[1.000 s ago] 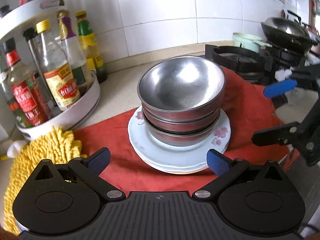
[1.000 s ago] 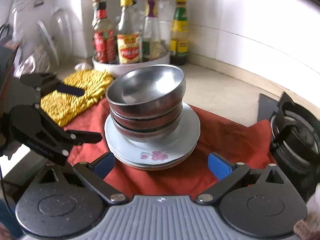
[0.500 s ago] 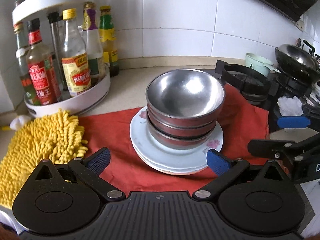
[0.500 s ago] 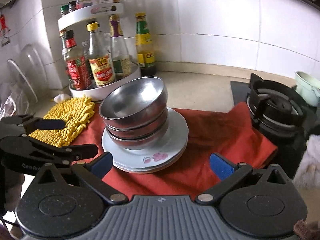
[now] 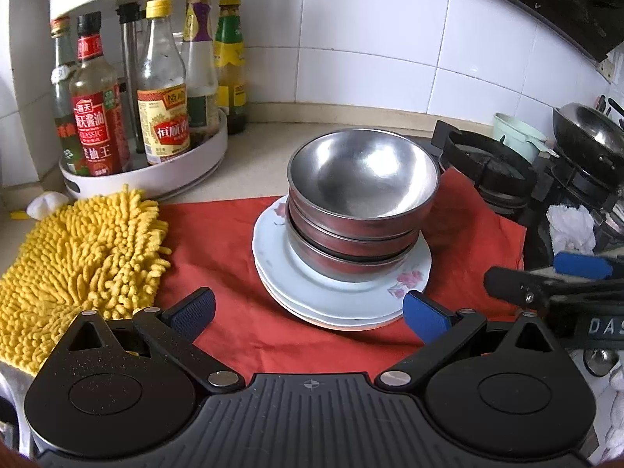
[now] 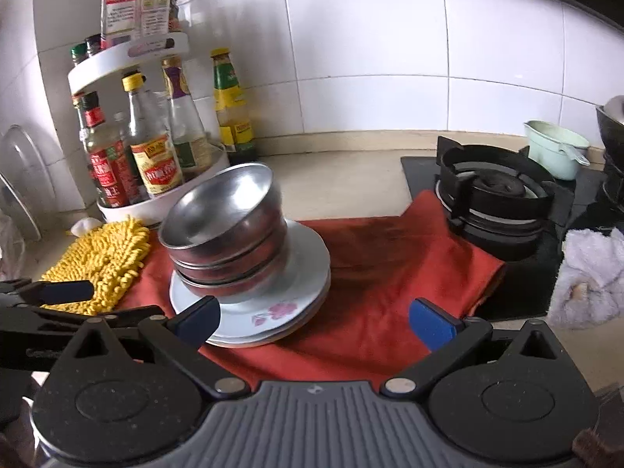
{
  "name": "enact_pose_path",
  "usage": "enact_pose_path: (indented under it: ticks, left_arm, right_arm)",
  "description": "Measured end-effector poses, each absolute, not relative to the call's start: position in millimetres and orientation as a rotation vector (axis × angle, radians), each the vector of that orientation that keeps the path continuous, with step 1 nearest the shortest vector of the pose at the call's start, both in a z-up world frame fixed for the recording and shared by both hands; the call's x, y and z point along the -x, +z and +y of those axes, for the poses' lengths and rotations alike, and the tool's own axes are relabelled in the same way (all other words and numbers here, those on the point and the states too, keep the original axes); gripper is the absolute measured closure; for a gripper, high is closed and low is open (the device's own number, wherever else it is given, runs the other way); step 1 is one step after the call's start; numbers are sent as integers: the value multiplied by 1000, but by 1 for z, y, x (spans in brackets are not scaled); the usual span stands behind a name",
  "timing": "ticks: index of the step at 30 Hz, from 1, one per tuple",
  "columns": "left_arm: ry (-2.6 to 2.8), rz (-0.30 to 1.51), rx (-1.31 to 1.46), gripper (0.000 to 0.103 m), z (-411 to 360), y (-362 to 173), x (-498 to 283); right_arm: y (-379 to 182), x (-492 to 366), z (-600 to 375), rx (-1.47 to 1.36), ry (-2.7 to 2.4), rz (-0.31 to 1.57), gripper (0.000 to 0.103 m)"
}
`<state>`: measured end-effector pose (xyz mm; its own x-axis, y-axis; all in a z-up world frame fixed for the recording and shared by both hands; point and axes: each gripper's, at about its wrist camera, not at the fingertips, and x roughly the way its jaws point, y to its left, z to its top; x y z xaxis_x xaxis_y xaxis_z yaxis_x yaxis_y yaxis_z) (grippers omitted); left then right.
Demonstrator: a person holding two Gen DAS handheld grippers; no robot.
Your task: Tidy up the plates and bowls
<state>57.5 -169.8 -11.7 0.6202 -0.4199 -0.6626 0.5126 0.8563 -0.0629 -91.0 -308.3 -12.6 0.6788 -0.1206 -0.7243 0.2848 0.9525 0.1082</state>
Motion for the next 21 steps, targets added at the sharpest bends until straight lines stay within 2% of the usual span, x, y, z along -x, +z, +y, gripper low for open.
enact_pose_path:
  ticks: [21]
  left_arm:
    - [-502,785,-108,0,-168,-15,-51]
  right_arm:
    - [-13,98,-306,-254,-239,814,3]
